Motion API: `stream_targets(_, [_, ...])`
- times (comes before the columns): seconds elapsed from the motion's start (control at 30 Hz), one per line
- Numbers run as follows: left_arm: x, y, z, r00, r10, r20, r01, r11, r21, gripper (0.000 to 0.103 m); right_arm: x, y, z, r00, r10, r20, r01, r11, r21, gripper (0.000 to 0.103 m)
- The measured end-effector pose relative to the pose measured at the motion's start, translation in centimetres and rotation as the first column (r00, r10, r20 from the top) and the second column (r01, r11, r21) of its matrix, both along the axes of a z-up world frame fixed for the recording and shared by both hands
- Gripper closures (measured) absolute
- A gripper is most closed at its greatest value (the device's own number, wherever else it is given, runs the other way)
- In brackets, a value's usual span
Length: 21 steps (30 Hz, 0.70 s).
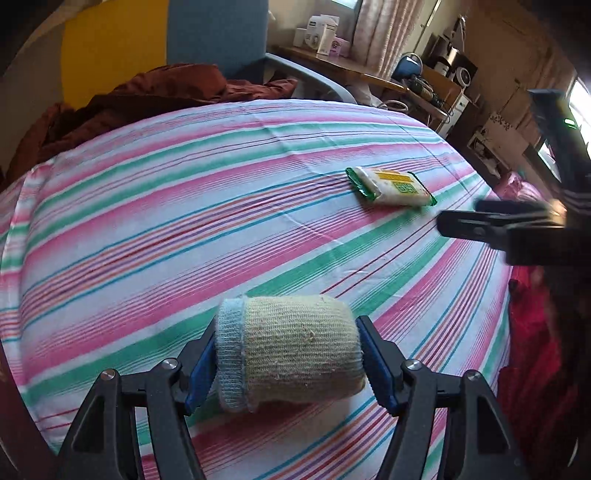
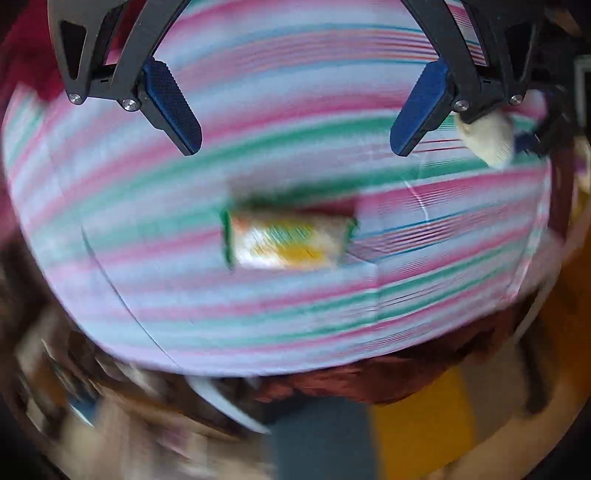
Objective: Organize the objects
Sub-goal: 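Grasp the knitted sock roll with the left gripper while the right gripper grasps the WEIDAN cracker packet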
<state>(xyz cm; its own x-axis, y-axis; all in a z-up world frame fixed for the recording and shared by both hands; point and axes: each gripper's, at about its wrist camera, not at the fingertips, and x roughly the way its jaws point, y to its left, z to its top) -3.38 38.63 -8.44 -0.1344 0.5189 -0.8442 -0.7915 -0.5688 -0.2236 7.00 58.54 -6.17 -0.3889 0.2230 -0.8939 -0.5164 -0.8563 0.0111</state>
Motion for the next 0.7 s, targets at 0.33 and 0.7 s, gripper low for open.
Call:
stream_targets(0.33, [-0.4,0.3,-0.5,0.999,0.013,0.035,-0.014,1.0,0.025,0.03,-7.3,3.3,-3.5,0.908,0.336,0.25,-0.366,0.927,0.082,0.0])
stream_targets(0.7, [-0.1,0.3,-0.6,1.0,0.019,0.011,-0.019,0.999,0.03,0.03,-7.9,5.9,-4.8,0.928,0.337,0.158,-0.329,0.942,-0.073,0.022])
